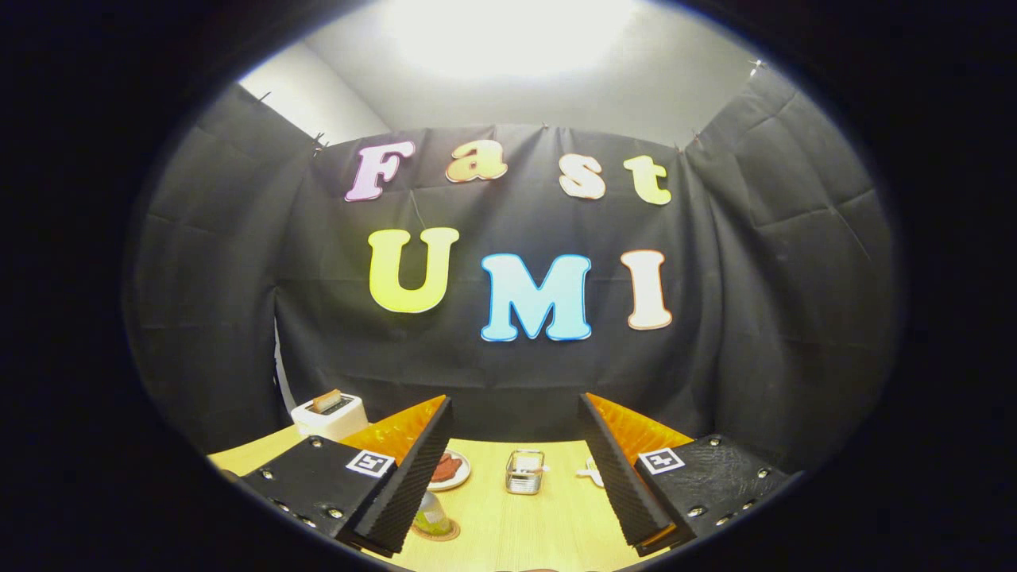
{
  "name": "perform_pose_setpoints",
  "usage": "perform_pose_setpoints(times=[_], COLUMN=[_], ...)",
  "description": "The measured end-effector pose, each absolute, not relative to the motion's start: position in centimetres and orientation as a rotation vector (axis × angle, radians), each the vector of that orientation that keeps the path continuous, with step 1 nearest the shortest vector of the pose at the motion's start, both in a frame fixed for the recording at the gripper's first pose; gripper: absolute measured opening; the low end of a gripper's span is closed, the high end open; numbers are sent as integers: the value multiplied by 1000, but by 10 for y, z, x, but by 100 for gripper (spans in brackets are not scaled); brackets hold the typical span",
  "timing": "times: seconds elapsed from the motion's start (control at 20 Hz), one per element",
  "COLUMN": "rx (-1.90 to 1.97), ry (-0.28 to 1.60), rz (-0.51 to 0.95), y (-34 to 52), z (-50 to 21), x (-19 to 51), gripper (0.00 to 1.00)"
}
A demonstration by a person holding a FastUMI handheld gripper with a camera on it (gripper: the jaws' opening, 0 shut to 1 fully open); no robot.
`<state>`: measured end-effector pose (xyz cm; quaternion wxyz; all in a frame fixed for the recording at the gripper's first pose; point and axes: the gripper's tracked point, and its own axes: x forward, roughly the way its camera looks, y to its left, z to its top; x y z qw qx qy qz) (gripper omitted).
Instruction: Take the bottle from table, then pour the juice into the cup, finally place the bottle on the coaster
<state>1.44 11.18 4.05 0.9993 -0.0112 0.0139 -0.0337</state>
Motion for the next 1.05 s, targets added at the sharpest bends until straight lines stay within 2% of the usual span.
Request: perform_pose_setpoints(times=[0.45,0.75,1.05], rx=[-56,-62,-72], ry=[50,37,40], rz=[-100,-69,-78], y=[80,72,-5], z=[32,21,-68], x=[0,-5,-8], gripper=[96,97,96])
